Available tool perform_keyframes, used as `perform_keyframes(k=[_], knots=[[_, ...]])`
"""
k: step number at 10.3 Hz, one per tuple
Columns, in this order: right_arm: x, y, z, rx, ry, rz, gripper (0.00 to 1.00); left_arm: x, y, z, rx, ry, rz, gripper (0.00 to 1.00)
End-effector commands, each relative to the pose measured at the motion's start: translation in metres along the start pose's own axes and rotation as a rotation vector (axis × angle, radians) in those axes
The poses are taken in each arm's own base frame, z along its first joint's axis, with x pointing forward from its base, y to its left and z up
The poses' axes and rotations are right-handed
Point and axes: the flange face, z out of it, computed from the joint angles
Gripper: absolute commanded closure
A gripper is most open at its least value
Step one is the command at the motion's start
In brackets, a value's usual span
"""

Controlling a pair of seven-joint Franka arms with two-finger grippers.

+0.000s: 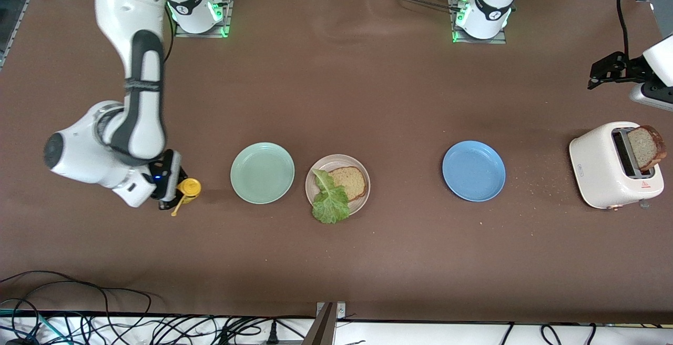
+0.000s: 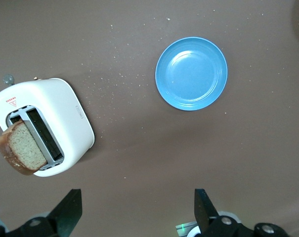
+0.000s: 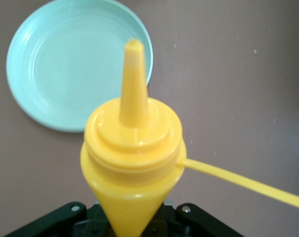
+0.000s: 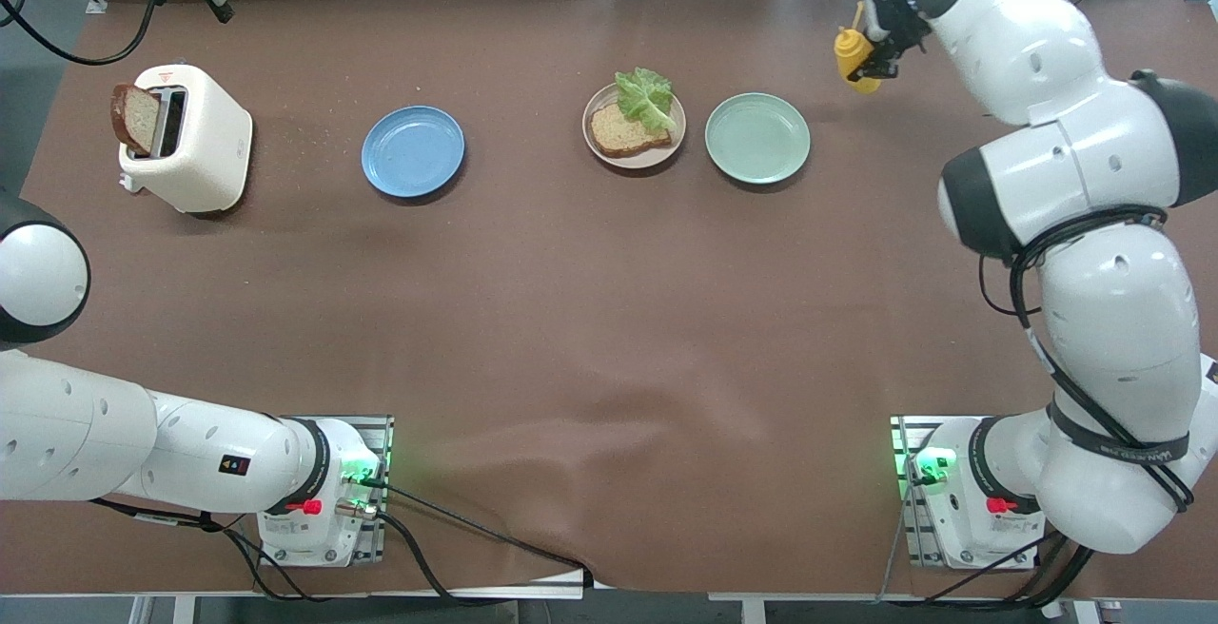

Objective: Make sandwich on beige plate with both arms

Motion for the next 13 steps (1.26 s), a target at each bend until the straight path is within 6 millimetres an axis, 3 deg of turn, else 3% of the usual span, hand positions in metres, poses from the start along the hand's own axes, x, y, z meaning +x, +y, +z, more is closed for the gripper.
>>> perform_keyframes(k=[1, 3, 5, 7, 8, 11, 13], knots=[[0.083, -0.017, -0.002, -0.055, -0.19, 0.07, 1.0, 0.002, -0.001, -0.004, -0.024, 0.0, 0.012, 0.0], [0.165, -0.045, 0.011, -0.134, -0.414, 0.096, 1.0, 0.002, -0.001, -0.004, -0.024, 0.0, 0.012, 0.0], [0.235, -0.083, 0.044, -0.273, -0.633, 0.12, 1.0, 0.002, -0.001, -0.004, -0.024, 0.0, 0.012, 0.0], [0.262, -0.113, 0.09, -0.367, -0.73, 0.174, 1.0, 0.002, -0.001, -0.004, -0.024, 0.0, 0.012, 0.0], [0.272, -0.12, 0.105, -0.409, -0.745, 0.211, 1.0, 0.002, -0.001, -0.003, -0.025, -0.002, 0.012, 0.0], [0.296, -0.136, 0.143, -0.504, -0.839, 0.197, 1.0, 0.005, 0.0, -0.001, -0.025, -0.007, 0.012, 0.0], [0.306, -0.147, 0.154, -0.572, -0.922, 0.162, 1.0, 0.004, -0.001, -0.001, -0.025, -0.007, 0.011, 0.0]])
